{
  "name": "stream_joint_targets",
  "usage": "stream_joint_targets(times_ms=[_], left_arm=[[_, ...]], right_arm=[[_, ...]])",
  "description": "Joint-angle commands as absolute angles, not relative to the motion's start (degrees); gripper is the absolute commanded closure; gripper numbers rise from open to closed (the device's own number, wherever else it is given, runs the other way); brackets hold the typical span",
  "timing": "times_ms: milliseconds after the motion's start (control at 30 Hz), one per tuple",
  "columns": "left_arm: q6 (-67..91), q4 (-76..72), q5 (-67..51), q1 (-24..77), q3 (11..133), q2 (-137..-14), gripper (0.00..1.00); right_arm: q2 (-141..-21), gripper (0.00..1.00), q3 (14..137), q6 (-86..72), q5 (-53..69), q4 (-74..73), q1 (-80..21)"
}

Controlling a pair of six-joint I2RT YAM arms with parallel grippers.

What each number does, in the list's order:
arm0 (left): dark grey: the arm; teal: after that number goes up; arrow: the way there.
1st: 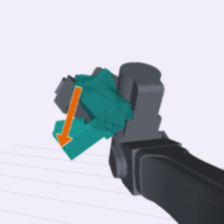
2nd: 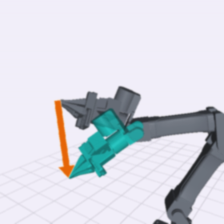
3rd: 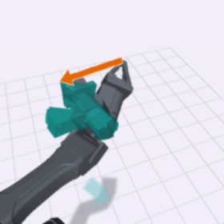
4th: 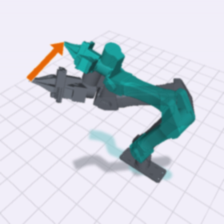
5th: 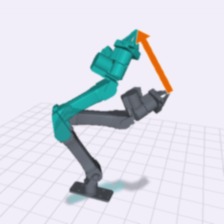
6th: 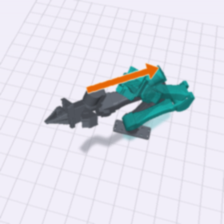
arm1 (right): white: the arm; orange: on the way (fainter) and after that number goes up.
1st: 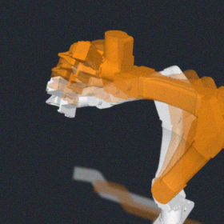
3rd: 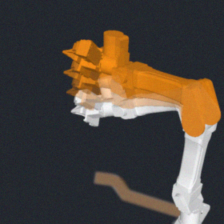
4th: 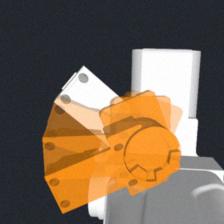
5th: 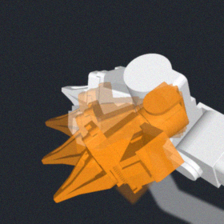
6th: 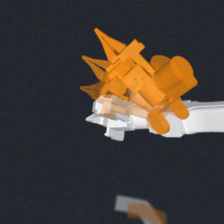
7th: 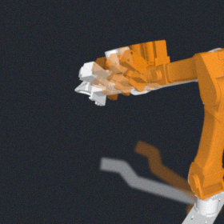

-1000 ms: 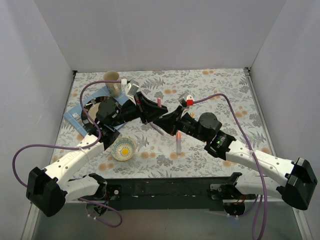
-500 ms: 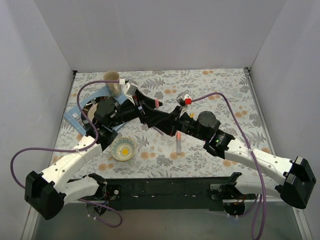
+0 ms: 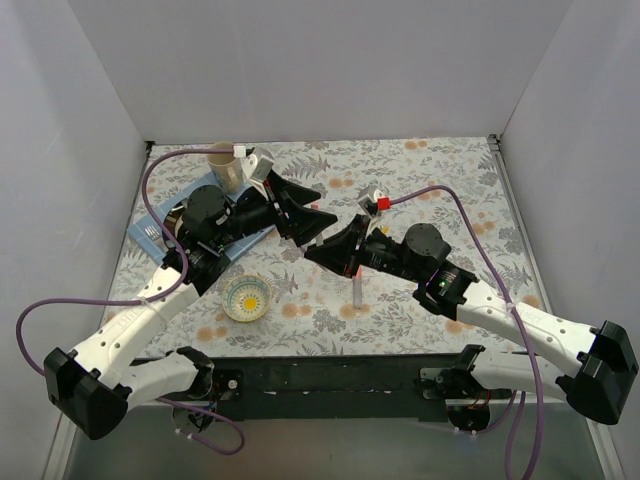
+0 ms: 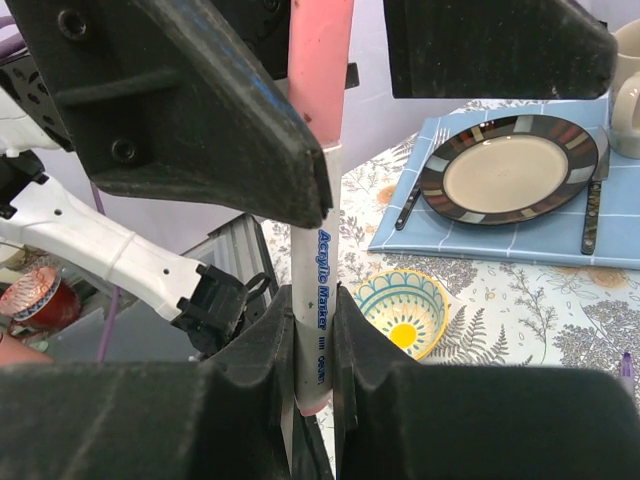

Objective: Insert the pens into the pen caps

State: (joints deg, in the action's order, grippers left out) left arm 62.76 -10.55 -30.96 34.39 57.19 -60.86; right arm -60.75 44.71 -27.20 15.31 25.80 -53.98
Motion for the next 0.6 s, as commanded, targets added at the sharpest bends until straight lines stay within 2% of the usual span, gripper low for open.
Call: stream_joint_targets(times_ms=[0,267,400,567], left_arm=[[61.96,-9.67,-33.57,34.63,60.55,-59.86,0.19],[63.46,-9.32,-34.54,34.63,62.31,-60.12,0.16],[63.28,-8.17,-34.98,34.54,63.54,-60.82,0.21],[63.81,-7.91,-36.65,34.63,64.42,-61.69,0.34]], right_arm=[[-59.68,0.99,45.35,-27.77,17.75,26.81,-53.7],[-59.33,0.99,44.56,-27.95,19.51,26.89,-53.7],[-59.15,0.99,44.56,-27.86,20.21,26.81,-53.61],[-59.06,0.99,44.74,-27.33,21.62,26.28,-53.61]])
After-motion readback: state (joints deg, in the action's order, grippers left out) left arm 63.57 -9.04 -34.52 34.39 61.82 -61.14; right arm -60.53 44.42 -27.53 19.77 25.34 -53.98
